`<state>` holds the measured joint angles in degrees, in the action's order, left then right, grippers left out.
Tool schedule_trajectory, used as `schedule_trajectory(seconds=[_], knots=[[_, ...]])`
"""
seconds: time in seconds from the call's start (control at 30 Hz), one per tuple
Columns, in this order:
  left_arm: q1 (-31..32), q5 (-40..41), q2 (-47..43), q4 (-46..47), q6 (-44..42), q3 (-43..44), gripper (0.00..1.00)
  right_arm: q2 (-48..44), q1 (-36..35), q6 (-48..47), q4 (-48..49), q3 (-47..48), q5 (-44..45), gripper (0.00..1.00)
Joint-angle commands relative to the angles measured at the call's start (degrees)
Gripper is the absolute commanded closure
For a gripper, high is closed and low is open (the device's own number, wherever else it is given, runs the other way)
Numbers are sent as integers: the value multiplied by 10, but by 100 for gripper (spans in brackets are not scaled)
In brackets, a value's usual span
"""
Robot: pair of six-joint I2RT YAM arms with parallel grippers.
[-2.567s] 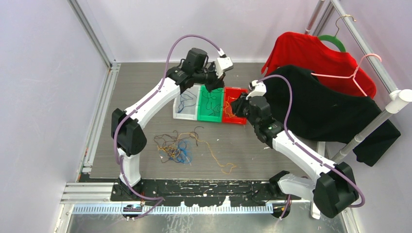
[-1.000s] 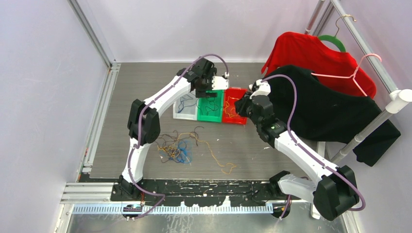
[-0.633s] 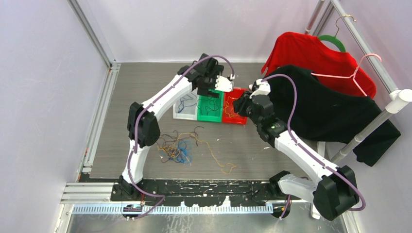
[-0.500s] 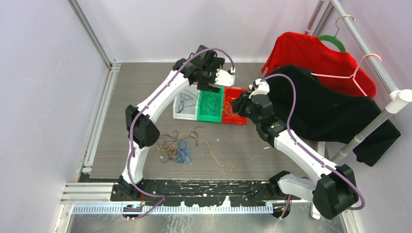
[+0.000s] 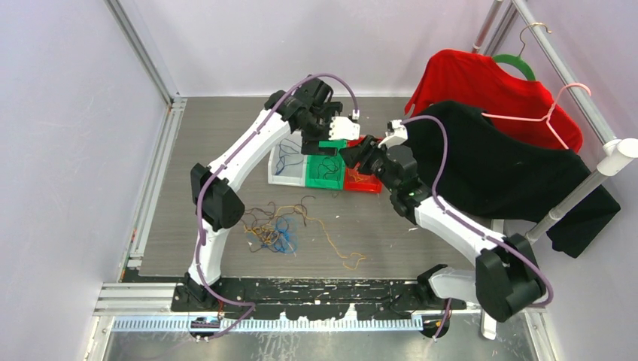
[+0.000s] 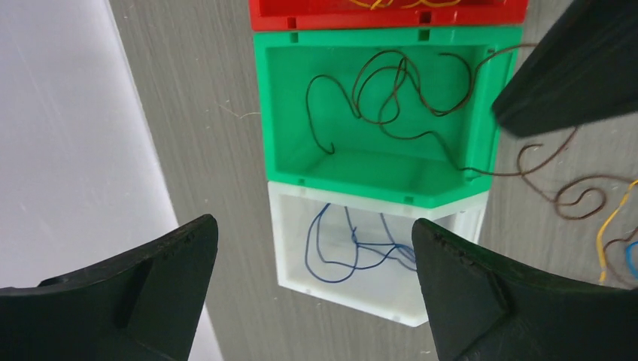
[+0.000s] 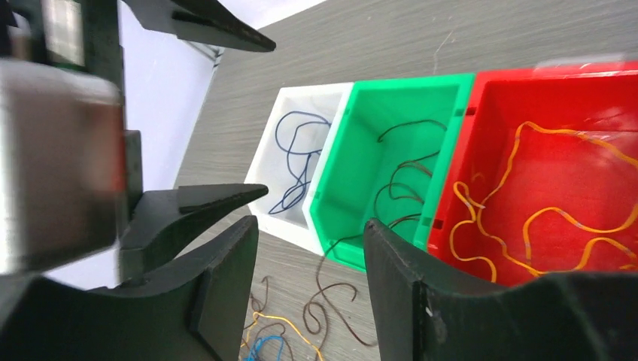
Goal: Untangle the cables
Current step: Place the cable in the bin.
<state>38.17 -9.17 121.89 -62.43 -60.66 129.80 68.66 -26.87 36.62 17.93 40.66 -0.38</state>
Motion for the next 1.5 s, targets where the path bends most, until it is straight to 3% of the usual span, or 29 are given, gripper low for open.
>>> schedule_trajectory(seconds=[0.0,0.17,0.3,0.37,0.47,0.63,0.73,0.97,1.1,1.23,1.3,1.43,1.47], knots=[[-2,-37,-7,8,58,4,0,51,2,72,146,-17,-44,43],[-22,-35,-8,13,86,22,0,94,1,88,150,-10,-55,49],[-60,-132,-29,-66,88,43,1,82,-1,63,113,-15,-55,53],[-71,-194,-55,-116,65,-1,3,63,-4,43,89,-28,-51,52],[-56,-239,-111,-120,29,-112,4,12,-3,32,56,-53,-16,50],[12,-191,-134,-60,-13,-225,12,-77,9,10,-37,-54,51,52],[24,-182,-114,-33,-26,-215,20,-120,21,-7,-82,-57,87,56],[38,-179,-57,-69,-138,-170,26,-175,43,-15,-130,-68,118,63],[39,-149,-26,-51,-142,-160,37,-174,47,-13,-144,-55,123,66],[39,-119,-13,-6,-142,-175,42,-175,49,-17,-146,-46,115,67],[38,-108,-10,23,-135,-183,52,-176,48,-18,-150,-43,115,68],[35,-91,-6,78,-92,-181,95,-177,48,-13,-151,-43,117,72],[33,-82,-5,94,-78,-179,100,-177,49,-12,-150,-43,117,74]])
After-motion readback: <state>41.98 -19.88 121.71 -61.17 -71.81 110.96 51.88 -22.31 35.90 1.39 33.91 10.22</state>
